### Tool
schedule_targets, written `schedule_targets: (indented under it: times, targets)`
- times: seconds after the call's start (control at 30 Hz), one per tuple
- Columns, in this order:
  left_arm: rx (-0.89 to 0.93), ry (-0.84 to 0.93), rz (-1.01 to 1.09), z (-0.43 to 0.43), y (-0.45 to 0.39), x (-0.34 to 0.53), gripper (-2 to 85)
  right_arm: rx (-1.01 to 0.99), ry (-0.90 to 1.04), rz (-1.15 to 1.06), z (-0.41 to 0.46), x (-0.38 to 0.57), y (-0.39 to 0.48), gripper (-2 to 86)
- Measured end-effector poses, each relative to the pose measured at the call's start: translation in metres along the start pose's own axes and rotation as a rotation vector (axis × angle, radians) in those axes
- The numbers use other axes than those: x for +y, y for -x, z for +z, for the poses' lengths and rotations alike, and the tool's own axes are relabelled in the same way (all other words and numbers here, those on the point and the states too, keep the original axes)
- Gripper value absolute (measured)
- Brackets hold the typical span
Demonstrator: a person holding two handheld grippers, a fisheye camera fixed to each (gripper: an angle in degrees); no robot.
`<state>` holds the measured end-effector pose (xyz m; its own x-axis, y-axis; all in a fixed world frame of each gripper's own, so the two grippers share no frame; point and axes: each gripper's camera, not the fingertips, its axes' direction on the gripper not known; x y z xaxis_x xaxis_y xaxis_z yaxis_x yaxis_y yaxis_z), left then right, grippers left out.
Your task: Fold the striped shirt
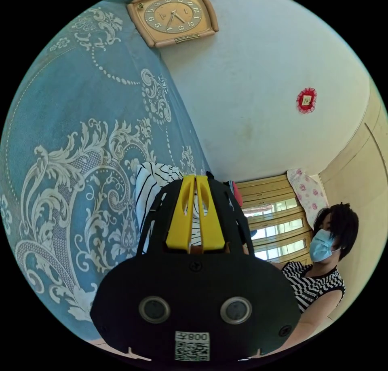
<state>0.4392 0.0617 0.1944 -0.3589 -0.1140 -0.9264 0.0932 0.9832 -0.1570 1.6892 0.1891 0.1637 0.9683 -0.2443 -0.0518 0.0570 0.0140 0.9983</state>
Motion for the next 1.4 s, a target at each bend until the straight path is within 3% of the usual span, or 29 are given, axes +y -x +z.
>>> schedule_targets:
  times: [0.37, 0.7, 0.83, 0.9, 1.1, 1.27, 1.4]
  targets:
    - [-0.096, -0.011, -0.101, 0.055, 0.012, -0.061, 1.5, -0.032, 0.028, 0.093, 0.019, -0.075, 0.021, 2.3]
    - [-0.045, -0.149, -0.072, 0.080, -0.016, -0.088, 3.8, 0.056, -0.052, -0.006, 0.011, -0.103, 0.113, 3.8]
    - [-0.103, 0.067, 0.093, 0.125, -0.061, -0.092, 2.9, 0.281, 0.062, -0.226, 0.040, -0.105, 0.192, 2.9]
    - [-0.155, 0.245, 0.195, 0.169, -0.089, -0.087, 2.0, 0.414, 0.197, -0.387, 0.083, -0.103, 0.243, 1.5]
    - [-0.284, 0.533, 0.345, 0.274, -0.126, -0.083, 0.5, 0.646, 0.445, -0.648, 0.189, -0.104, 0.321, 0.2]
    - [-0.473, 0.667, 0.446, 0.326, -0.147, -0.085, 0.3, 0.804, 0.544, -0.753, 0.235, -0.106, 0.350, 0.1]
    - [-0.523, 0.672, 0.488, 0.344, -0.162, -0.092, 0.3, 0.784, 0.562, -0.759, 0.238, -0.117, 0.372, 0.1]
